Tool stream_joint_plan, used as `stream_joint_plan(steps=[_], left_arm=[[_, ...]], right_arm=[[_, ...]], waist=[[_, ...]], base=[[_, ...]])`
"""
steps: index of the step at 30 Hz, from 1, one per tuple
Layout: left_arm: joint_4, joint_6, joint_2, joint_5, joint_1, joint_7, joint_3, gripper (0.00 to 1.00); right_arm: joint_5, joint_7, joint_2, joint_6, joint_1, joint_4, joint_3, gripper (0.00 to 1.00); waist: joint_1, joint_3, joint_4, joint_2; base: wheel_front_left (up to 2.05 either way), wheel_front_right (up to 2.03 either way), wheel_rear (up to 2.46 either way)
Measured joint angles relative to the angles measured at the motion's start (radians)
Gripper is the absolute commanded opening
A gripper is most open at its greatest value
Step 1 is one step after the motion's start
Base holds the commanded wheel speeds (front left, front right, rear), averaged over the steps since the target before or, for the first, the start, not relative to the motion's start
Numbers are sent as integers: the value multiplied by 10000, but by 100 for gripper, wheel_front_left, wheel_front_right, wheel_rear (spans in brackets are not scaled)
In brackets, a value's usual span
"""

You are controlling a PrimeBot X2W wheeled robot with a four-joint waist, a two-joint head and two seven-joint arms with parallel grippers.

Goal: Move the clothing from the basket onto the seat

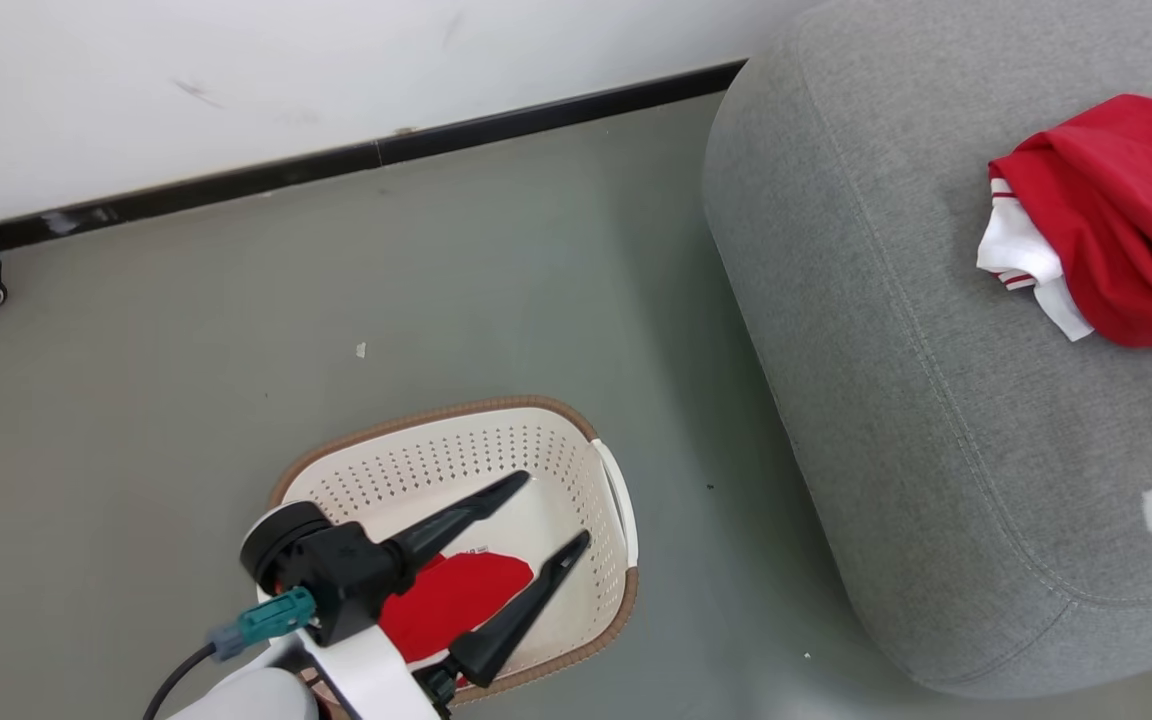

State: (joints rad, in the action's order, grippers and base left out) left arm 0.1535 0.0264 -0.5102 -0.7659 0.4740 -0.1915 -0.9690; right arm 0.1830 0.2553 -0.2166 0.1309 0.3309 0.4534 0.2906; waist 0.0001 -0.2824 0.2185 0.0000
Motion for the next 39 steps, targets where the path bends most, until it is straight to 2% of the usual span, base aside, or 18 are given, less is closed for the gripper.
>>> stream_joint_plan(steps=[12,28,33,39], left_arm=[[-788,-897,71,-270,-624,-314,775,100],[-1599,-2105,123,-688,-1582,-566,2261,100],[-1756,-2322,268,-780,-1826,-566,2642,100],[-1941,-2364,378,-790,-1997,-566,2801,100]], right_arm=[[-433,0,324,0,-408,-1576,-1685,100],[-529,0,426,0,-616,-1929,-3062,100],[-539,0,422,0,-620,-1925,-3164,100],[-537,0,422,0,-701,-1883,-3350,100]], waist=[[0,452,-198,0],[0,927,-1168,0],[0,1074,-1521,0],[0,1248,-1924,0]], base=[[0,0,0],[0,0,0],[0,0,0],[0,0,0]])
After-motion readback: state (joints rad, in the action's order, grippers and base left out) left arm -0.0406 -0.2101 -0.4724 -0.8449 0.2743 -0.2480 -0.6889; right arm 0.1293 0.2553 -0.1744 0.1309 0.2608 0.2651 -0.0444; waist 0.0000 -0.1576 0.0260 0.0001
